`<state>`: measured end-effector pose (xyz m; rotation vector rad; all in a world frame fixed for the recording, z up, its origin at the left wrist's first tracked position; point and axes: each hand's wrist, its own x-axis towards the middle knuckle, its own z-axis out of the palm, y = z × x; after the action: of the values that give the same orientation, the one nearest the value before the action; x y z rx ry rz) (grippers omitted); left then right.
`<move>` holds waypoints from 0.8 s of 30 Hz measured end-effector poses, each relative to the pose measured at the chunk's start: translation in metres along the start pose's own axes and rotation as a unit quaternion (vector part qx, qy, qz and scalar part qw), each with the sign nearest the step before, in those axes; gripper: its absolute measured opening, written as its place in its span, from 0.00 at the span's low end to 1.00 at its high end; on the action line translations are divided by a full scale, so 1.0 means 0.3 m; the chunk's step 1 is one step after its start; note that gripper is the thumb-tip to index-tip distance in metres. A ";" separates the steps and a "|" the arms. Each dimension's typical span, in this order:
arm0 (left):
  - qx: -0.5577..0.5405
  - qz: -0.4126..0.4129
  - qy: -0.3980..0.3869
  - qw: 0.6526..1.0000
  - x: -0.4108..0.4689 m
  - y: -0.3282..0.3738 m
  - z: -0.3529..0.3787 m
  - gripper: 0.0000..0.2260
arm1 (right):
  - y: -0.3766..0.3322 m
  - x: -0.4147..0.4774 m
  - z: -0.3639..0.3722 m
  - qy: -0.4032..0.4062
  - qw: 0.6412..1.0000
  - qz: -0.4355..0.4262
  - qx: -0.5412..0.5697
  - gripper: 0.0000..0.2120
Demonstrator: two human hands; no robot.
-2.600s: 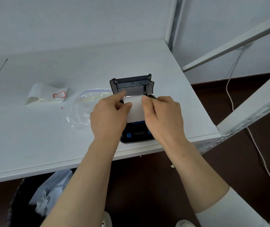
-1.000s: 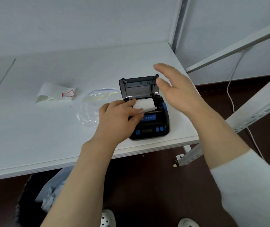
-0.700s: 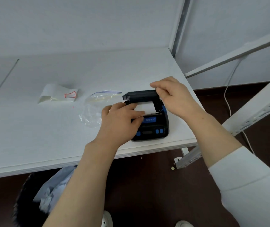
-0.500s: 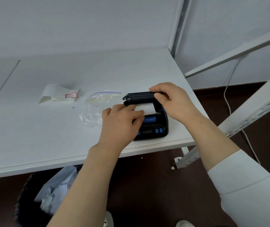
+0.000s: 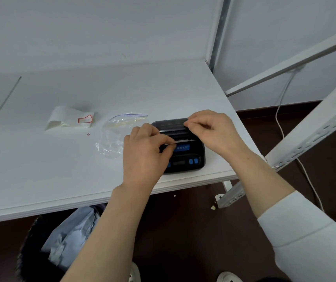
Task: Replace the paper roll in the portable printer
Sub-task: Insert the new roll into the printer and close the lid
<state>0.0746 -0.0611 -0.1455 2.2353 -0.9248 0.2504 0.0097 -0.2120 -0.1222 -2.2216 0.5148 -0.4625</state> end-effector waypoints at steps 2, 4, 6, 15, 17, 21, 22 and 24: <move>-0.041 -0.048 -0.011 0.998 -0.004 0.014 -0.016 0.09 | 0.003 -0.003 0.004 0.012 1.000 -0.003 -0.011 0.08; -0.133 -0.149 0.011 0.980 0.000 0.030 -0.031 0.12 | 0.010 -0.001 0.010 0.022 0.999 -0.005 -0.027 0.09; -0.184 -0.230 0.051 0.954 0.016 0.031 -0.032 0.14 | 0.015 0.001 0.019 0.039 0.999 0.002 -0.019 0.08; -0.261 -0.295 0.021 0.919 0.037 0.005 0.003 0.11 | 0.035 0.007 0.046 0.074 0.940 0.209 0.261 0.14; -0.277 -0.298 0.019 0.913 0.039 0.001 0.004 0.11 | 0.039 -0.008 0.047 0.074 0.939 0.214 0.260 0.14; -0.289 -0.294 0.011 0.911 0.039 0.002 0.006 0.13 | 0.009 -0.053 0.031 0.043 0.987 0.065 0.143 0.12; -0.291 -0.293 0.010 0.911 0.039 0.000 0.008 0.13 | 0.006 -0.060 0.031 0.018 0.995 0.020 0.092 0.14; -0.294 -0.294 0.009 0.910 0.039 -0.002 0.010 0.13 | 0.014 -0.062 0.041 -0.014 0.999 -0.039 -0.019 0.16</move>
<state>0.0831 -0.0691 -0.1432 1.8205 -0.2239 -0.2582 -0.0011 -0.1975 -0.1361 -2.2880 0.4259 -0.4647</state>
